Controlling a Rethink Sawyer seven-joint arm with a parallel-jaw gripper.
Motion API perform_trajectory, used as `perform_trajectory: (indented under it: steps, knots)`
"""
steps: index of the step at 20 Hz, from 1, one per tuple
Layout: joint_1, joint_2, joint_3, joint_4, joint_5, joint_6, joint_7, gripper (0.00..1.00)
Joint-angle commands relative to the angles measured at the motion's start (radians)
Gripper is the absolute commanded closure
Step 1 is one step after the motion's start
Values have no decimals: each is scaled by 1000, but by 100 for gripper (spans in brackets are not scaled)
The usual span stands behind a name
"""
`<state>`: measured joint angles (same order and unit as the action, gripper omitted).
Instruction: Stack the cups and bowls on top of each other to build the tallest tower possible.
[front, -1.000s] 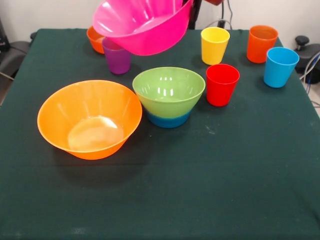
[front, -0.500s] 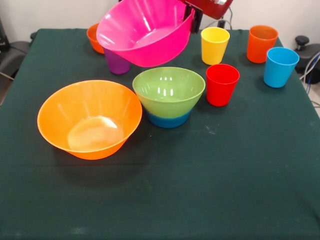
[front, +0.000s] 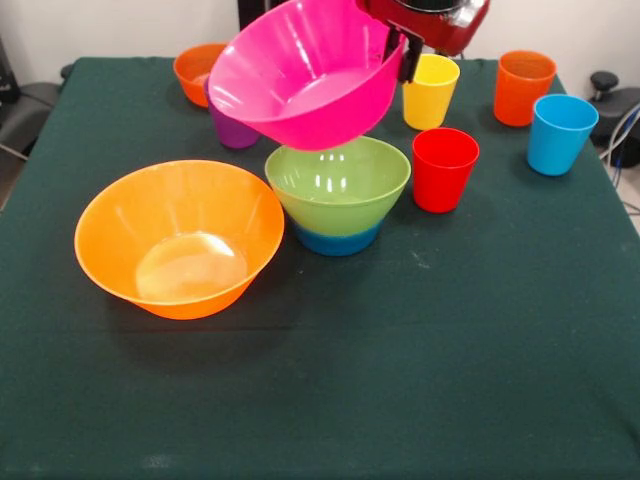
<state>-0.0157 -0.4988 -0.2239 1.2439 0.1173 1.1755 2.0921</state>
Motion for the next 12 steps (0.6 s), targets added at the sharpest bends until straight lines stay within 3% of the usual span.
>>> perform_trajectory:
  steps: [1, 12]
  knots:
    - [30, 35, 73, -63, 29, 18, 190, 100]
    - [43, 65, 51, -75, 38, -10, 181, 100]
